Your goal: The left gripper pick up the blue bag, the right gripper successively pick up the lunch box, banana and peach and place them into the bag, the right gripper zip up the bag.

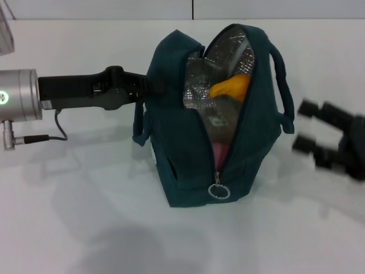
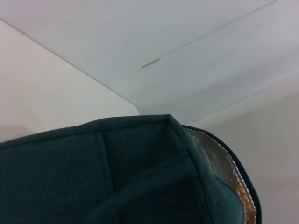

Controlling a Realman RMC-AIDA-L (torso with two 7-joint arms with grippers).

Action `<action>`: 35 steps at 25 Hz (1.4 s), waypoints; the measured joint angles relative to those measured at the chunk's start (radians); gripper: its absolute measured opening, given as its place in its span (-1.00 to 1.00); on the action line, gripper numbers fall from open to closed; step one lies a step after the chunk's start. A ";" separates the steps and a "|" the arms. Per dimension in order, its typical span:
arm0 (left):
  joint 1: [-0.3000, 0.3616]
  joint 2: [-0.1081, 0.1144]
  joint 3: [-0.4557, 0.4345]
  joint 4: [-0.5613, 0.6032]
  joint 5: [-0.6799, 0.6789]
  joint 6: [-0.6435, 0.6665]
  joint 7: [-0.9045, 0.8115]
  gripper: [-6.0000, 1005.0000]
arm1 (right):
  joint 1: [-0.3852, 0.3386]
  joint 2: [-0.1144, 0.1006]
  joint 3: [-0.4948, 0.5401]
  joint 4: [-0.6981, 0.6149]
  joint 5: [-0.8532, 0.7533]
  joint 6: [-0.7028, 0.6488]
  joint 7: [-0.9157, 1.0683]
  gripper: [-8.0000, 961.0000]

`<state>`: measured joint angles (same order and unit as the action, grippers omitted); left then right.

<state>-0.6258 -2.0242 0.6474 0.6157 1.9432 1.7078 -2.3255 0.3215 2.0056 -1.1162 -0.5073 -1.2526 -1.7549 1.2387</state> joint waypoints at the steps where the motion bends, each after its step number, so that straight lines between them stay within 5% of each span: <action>1: 0.003 -0.001 0.000 0.000 -0.001 -0.003 0.000 -0.91 | -0.013 0.002 -0.006 0.027 -0.013 -0.013 -0.077 0.62; 11: 0.009 -0.010 0.000 -0.001 -0.004 -0.013 0.000 -0.91 | 0.008 0.006 -0.215 0.181 -0.032 0.036 -0.416 0.82; 26: 0.005 -0.015 0.000 -0.001 -0.007 -0.013 0.002 -0.91 | 0.090 0.021 -0.616 0.090 0.161 0.348 -0.373 0.81; 35: 0.010 -0.014 0.000 -0.001 -0.007 -0.012 0.004 -0.91 | 0.081 0.019 -0.665 0.082 0.238 0.365 -0.356 0.80</action>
<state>-0.6161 -2.0386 0.6473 0.6151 1.9357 1.6958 -2.3216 0.4029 2.0241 -1.7809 -0.4251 -1.0145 -1.3899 0.8825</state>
